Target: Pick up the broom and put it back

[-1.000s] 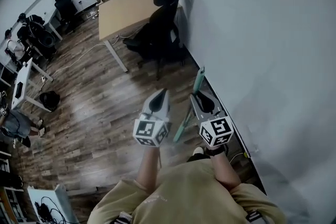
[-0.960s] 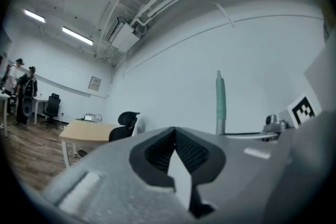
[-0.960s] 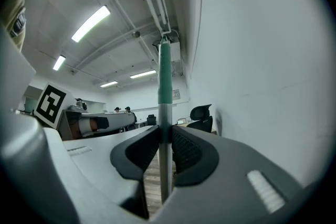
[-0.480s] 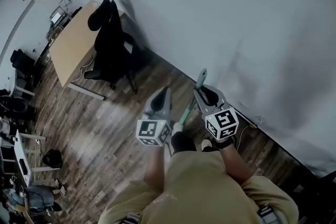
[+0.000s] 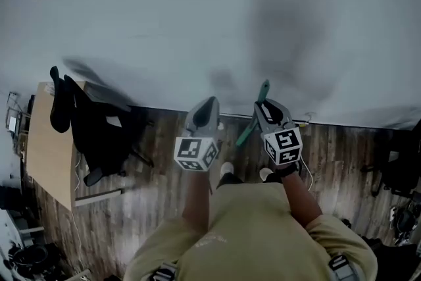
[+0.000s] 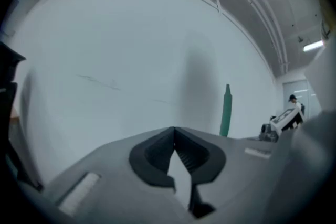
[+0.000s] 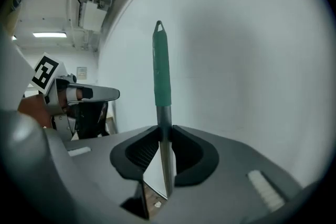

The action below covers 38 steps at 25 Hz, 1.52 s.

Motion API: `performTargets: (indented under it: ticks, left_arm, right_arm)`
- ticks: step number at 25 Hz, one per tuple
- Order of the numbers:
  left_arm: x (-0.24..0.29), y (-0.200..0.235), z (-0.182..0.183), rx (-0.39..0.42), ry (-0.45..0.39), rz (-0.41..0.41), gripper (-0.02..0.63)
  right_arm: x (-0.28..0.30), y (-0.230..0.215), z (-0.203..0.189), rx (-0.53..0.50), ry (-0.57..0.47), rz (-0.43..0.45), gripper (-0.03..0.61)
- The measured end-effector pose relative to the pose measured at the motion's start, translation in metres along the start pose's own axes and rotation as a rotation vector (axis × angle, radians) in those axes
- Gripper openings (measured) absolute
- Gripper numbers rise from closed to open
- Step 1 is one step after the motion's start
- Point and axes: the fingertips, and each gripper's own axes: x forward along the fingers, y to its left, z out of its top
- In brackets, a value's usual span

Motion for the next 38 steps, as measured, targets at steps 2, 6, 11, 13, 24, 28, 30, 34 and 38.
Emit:
performTargets:
  ticks: [2,6,11,13,24,28,30,34,38]
  left_arm:
    - [0.019,0.001,-0.013,-0.027,0.028,-0.087,0.002]
    - [0.045,-0.005,-0.060,-0.076,0.131,-0.206,0.002]
    - [0.062,0.001,-0.120,-0.113,0.236,-0.215,0.002]
    - [0.067,0.005,-0.147,-0.124,0.278,-0.203,0.002]
    - [0.062,0.011,-0.272,-0.199,0.484,-0.144,0.002]
    - [0.064,0.007,-0.298,-0.209,0.525,-0.142,0.002]
    - [0.067,0.008,-0.311,-0.214,0.538,-0.139,0.002]
    - [0.078,0.015,-0.332,-0.222,0.558,-0.121,0.002]
    - [0.081,0.021,-0.348,-0.235,0.585,-0.104,0.002]
  right_arm:
    - [0.003,-0.011,-0.012,0.009,0.023,-0.103,0.080]
    - [0.008,-0.042,-0.050,0.074,0.072,-0.284,0.078]
    - [0.024,-0.067,-0.110,0.139,0.159,-0.360,0.078]
    - [0.028,-0.081,-0.142,0.192,0.202,-0.403,0.078]
    - [0.063,-0.089,-0.323,0.259,0.500,-0.393,0.080]
    - [0.073,-0.087,-0.374,0.281,0.593,-0.361,0.080]
    - [0.076,-0.087,-0.398,0.300,0.643,-0.353,0.080]
    - [0.094,-0.092,-0.433,0.338,0.673,-0.324,0.081]
    - [0.114,-0.093,-0.459,0.351,0.709,-0.305,0.084]
